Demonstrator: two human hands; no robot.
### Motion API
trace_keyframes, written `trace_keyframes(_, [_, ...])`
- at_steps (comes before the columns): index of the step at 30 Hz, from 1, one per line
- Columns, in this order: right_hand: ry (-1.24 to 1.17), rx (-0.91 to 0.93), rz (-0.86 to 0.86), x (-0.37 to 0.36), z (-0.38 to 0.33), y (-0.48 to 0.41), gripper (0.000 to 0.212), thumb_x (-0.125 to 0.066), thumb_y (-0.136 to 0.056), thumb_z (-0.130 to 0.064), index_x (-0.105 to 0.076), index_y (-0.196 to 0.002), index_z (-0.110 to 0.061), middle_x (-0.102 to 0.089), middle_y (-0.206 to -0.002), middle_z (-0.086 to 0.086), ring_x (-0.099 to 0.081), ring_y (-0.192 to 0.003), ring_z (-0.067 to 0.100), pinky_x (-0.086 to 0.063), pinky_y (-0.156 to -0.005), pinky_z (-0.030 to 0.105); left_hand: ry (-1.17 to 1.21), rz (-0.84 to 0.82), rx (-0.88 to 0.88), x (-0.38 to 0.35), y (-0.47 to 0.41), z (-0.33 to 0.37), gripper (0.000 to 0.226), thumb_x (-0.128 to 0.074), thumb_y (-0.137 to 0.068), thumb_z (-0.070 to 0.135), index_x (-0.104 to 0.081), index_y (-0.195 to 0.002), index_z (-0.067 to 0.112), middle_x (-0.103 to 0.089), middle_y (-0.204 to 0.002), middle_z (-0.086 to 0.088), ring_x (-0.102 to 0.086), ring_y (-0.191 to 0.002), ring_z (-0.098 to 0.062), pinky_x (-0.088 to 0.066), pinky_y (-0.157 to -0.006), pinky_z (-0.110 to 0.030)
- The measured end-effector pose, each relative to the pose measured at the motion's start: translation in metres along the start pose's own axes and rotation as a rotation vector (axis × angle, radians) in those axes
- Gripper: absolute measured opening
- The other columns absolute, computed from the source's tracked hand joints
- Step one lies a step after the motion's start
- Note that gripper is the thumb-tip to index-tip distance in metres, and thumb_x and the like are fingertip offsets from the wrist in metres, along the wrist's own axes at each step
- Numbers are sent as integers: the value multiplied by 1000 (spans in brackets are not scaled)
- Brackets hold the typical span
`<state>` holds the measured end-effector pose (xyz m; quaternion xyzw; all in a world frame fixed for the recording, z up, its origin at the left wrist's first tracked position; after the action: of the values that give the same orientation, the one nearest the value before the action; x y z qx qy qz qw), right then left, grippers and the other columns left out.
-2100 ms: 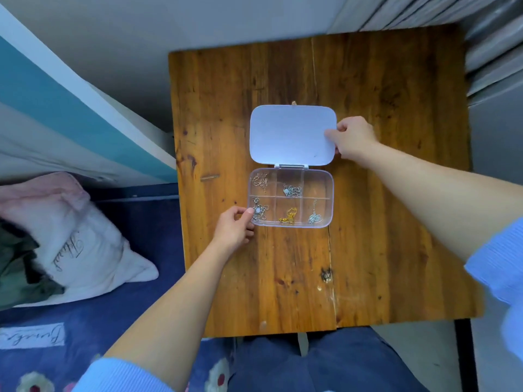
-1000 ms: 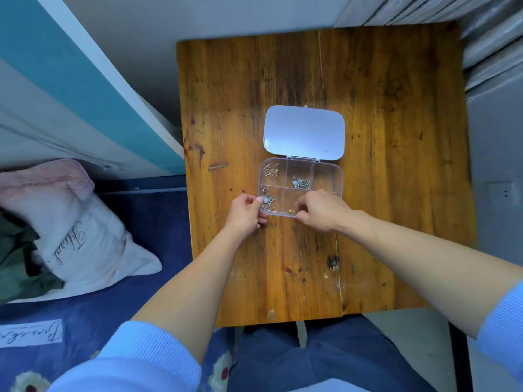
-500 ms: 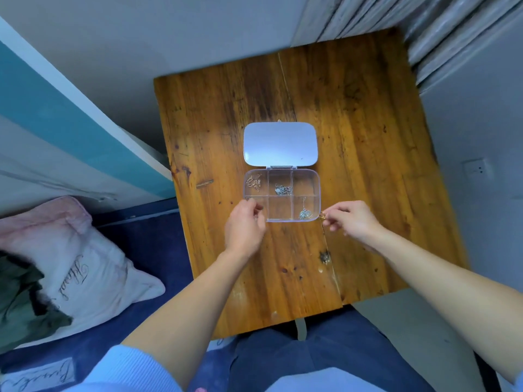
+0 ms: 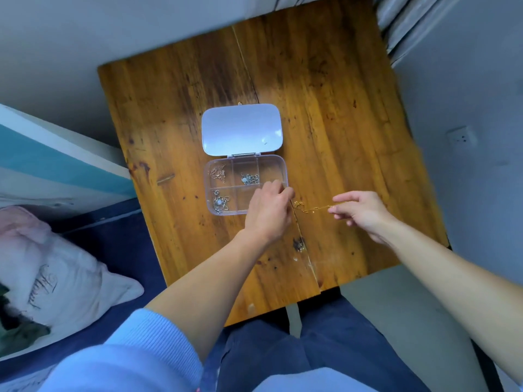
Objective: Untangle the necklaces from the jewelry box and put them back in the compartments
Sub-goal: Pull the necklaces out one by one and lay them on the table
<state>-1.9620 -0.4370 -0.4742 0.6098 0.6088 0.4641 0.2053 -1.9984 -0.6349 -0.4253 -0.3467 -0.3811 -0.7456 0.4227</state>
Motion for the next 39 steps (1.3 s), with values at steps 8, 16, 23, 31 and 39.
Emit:
trace_keyframes(8, [14, -86, 65, 44, 32, -29, 11, -67, -84, 1, -74, -89, -7, -72, -79, 12, -61, -60, 12, -44, -42, 13, -270, -52, -98, -31, -20, 28, 28, -69, -80, 6, -62, -107, 11, -54, -114, -11, -44, -106, -30, -39, -89, -41])
trace_keyframes(16, [-187, -121, -117, 47, 44, -45, 13, -72, -83, -6, -75, -93, -13, -77, -87, 7, -71, -72, 10, -49, -51, 20, -279, -202, -140, -68, -45, 63, 19, -57, -86, 4, -58, -105, 7, -58, -106, -14, -52, -103, -33, -43, -77, -40])
trace_keyframes(23, [-195, -175, -139, 64, 65, -52, 14, -71, -84, -6, -74, -97, -11, -77, -90, 8, -70, -73, 10, -48, -53, 21, -231, -334, 39, -100, -39, 51, 23, -52, -89, 2, -57, -111, 4, -60, -110, -15, -56, -102, -34, -43, -69, -39])
trace_keyframes(31, [-149, -116, -197, 52, 37, -37, 12, -69, -86, -7, -73, -97, -9, -77, -88, 9, -68, -72, 12, -48, -57, 23, 805, -112, 593, -88, 6, 4, 18, -69, -74, 14, -56, -62, 12, -73, -83, -8, -70, -85, -19, -56, -69, -31])
trace_keyframes(39, [-150, -74, -187, 9, 17, -9, 11, -70, -85, -7, -72, -96, -7, -77, -85, 9, -68, -67, 11, -47, -51, 20, 1295, -210, 755, -79, 66, -37, 22, -55, -86, -6, -57, -70, 9, -59, -63, -7, -65, -60, -19, -53, -64, -26])
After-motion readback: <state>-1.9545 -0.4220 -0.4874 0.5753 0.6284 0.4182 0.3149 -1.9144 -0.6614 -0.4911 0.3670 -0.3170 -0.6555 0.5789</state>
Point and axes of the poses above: each hand's wrist, its own y-axis away from the middle knuckle, its own x-axis out of the back of the hand, z = x × y, the point moved 10 cm from there along -y, towards the middle knuckle
